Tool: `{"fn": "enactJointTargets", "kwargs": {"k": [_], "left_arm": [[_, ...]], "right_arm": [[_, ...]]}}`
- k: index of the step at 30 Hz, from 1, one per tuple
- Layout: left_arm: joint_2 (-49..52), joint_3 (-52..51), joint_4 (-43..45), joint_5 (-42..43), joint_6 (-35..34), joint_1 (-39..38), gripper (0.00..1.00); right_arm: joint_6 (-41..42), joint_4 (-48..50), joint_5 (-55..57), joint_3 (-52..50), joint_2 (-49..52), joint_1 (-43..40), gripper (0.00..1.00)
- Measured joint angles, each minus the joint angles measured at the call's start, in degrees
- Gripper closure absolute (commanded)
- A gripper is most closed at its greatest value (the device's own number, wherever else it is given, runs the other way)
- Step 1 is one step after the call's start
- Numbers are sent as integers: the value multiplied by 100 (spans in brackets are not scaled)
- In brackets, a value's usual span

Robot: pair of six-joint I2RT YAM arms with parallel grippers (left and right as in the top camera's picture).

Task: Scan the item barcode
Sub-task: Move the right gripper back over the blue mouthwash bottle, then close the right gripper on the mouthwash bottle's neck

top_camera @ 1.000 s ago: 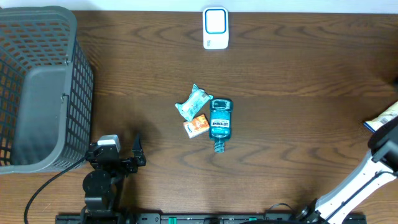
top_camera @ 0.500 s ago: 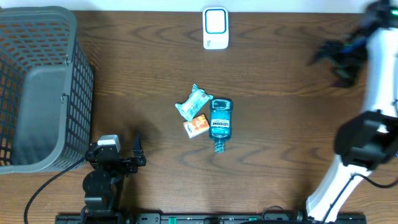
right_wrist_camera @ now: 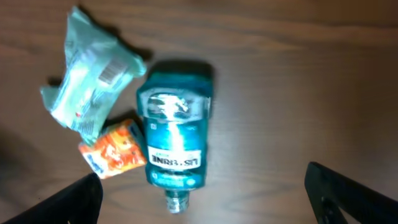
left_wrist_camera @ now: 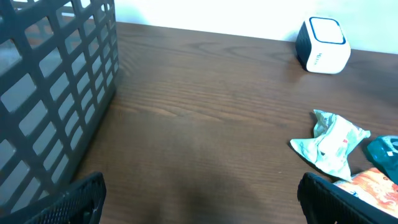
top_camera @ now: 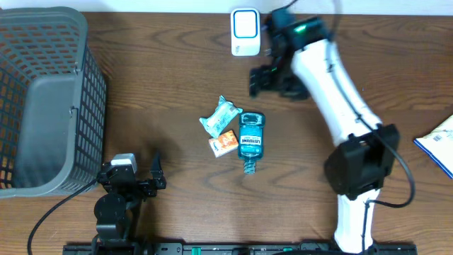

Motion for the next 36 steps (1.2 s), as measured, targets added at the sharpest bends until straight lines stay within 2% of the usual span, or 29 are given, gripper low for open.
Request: {"fn": "enactJointTargets", "kwargs": {"k": [8, 16, 22, 26, 28, 31, 36], "left_arm": [[0, 0, 0, 0, 0, 0, 2], [0, 0, 0, 0, 0, 0, 2], [0, 0, -4, 0, 0, 0, 2], [0, 0, 2, 0, 0, 0, 2], [0, 0, 0, 0, 0, 0, 2], [0, 0, 0, 0, 0, 0, 2], [0, 0, 0, 0, 0, 0, 2]], "right_arm": [[68, 1235, 236, -1543, 2, 778, 1], [319, 1504, 293, -2430, 2, 809, 1], [372, 2509, 238, -3158, -35, 804, 1], [450, 2889, 345, -3486, -236, 804, 24], [496, 2933, 352, -3550, -273, 804, 32], [555, 2927, 334, -3582, -304, 793, 41], [564, 2883, 313, -3580, -310, 793, 50]]}}
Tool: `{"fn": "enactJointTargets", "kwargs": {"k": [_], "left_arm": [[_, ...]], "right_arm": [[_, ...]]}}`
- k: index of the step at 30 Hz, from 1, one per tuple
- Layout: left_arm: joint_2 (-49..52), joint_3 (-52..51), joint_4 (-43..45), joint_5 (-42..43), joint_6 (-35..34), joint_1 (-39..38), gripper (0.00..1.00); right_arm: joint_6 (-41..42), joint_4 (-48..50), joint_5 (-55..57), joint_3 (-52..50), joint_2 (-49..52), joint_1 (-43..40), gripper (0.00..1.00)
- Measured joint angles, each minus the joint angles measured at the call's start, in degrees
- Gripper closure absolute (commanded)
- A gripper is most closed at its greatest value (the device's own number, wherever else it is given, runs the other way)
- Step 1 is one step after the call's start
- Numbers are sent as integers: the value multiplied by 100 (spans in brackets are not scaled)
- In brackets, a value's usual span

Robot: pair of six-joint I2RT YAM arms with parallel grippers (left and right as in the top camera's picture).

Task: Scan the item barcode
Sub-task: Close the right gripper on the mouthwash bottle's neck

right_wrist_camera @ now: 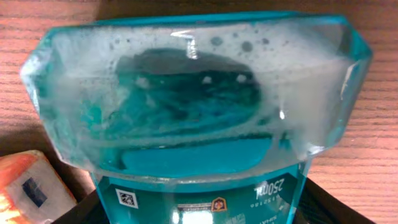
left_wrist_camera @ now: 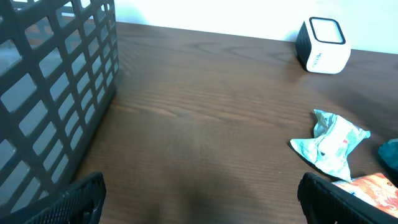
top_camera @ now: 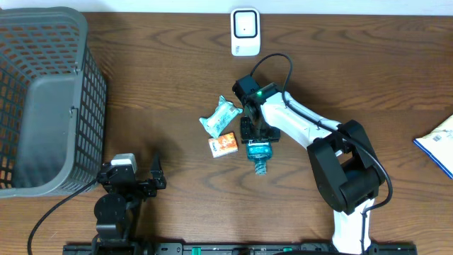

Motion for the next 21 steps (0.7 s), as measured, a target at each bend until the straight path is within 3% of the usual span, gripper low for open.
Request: {"fn": "enactJointTargets", "kwargs": {"k": [3, 9, 21], "left_arm": [[0, 0, 0, 0, 0, 0, 2], [0, 0, 0, 0, 0, 0, 2], [0, 0, 0, 0, 0, 0, 2]], "right_arm": [[4, -44, -11, 0, 0, 0, 51], [-262, -310, -153, 20, 2, -9, 69], [-1510, -1228, -2033, 599, 297, -455, 73]]}}
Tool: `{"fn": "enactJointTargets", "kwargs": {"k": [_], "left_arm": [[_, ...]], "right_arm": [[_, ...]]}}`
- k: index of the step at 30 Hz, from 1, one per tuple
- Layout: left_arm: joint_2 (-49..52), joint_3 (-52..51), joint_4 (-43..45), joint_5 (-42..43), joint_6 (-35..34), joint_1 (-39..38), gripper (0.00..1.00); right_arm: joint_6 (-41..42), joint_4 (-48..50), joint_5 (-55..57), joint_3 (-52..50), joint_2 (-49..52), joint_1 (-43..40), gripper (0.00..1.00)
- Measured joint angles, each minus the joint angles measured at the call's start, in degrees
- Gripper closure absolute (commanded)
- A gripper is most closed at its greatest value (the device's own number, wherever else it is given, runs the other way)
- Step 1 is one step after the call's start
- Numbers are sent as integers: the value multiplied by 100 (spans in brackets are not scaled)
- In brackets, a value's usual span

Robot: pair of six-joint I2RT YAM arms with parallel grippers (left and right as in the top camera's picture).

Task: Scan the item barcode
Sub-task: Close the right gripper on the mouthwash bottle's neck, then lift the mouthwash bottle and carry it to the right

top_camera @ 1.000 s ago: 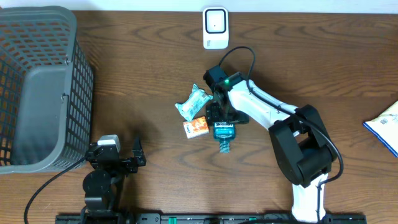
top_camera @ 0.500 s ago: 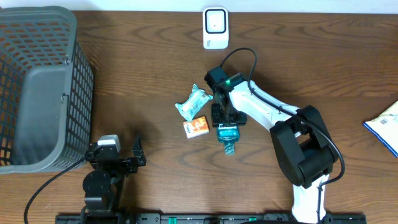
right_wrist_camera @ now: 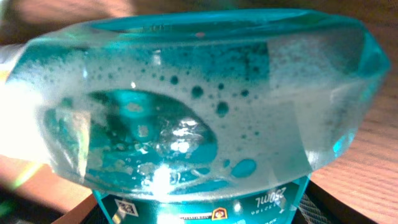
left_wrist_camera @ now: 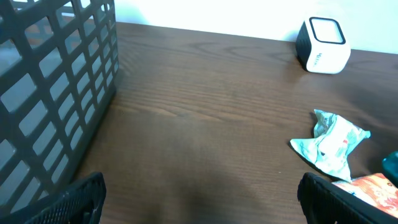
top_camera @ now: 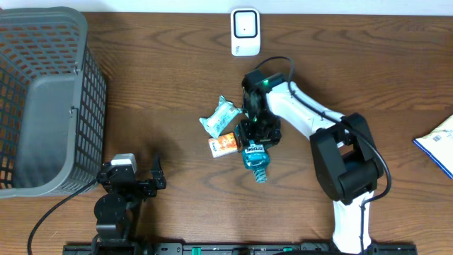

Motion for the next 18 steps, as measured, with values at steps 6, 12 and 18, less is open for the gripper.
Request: {"fn": "enactJointTargets", "kwargs": {"k": [6, 12, 18], "left_arm": [[0, 0, 0, 0, 0, 0, 2], [0, 0, 0, 0, 0, 0, 2], [0, 0, 0, 0, 0, 0, 2]], "right_arm": [[-579, -662, -896, 214, 15, -435, 71], [-1875, -925, -2745, 234, 15, -973, 59], [-3585, -1180, -4734, 236, 15, -1300, 57]]}}
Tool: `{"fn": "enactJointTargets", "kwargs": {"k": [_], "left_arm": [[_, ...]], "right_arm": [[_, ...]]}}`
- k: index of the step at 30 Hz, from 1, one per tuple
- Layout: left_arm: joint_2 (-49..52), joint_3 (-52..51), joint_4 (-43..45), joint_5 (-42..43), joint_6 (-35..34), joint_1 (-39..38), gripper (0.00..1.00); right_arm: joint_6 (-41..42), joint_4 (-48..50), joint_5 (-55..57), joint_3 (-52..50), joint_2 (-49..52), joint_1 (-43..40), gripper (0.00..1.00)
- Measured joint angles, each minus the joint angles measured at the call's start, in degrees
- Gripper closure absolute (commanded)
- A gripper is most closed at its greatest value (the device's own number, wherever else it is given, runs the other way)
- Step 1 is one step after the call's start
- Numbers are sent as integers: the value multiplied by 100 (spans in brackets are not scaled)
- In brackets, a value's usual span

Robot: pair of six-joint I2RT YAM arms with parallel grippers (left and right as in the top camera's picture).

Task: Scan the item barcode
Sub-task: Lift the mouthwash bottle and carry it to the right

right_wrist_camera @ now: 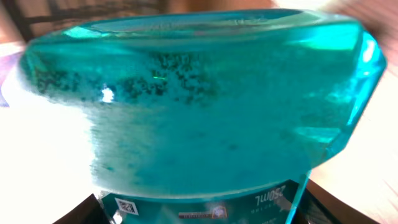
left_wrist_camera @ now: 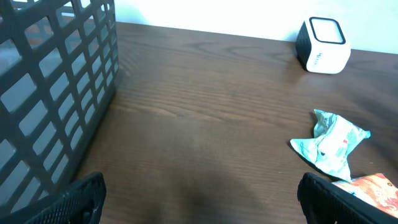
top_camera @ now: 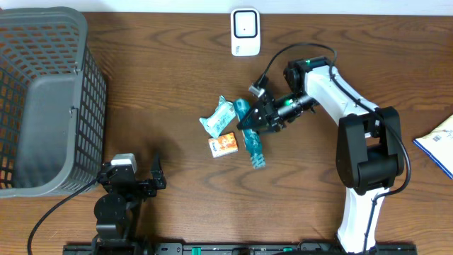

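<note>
My right gripper [top_camera: 267,117] is shut on a teal mouthwash bottle [top_camera: 248,132], which hangs tilted and edge-on over the table middle, cap end toward the front. In the right wrist view the bottle's base [right_wrist_camera: 193,106] fills the frame and the right gripper [right_wrist_camera: 202,208] clamps its labelled sides. The white barcode scanner [top_camera: 245,32] stands at the far edge, well apart from the bottle; it also shows in the left wrist view [left_wrist_camera: 323,45]. At the front left my left gripper [top_camera: 132,181] rests open with nothing between its fingers [left_wrist_camera: 81,199].
A green-white packet [top_camera: 218,117] and a small orange box [top_camera: 224,144] lie just left of the bottle. A dark plastic basket [top_camera: 42,99] fills the left side. A printed sheet [top_camera: 439,142] lies at the right edge.
The right wrist has turned and shifted right and toward the far side. The bottle went from label-up beside the orange box to edge-on and tilted. The left arm has not moved.
The right gripper stood open near the scanner while the bottle lay flat beside the packet and orange box. Then it was down around the bottle's base, then held it label-up near the box. Now it holds the bottle tilted on edge.
</note>
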Motion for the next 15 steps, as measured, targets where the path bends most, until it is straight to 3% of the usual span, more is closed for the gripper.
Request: {"fn": "enactJointTargets", "kwargs": {"k": [6, 15], "left_arm": [[0, 0, 0, 0, 0, 0, 2], [0, 0, 0, 0, 0, 0, 2]], "right_arm": [[-1008, 166, -1202, 11, 0, 15, 65], [-1281, 472, -1530, 13, 0, 46, 68]]}}
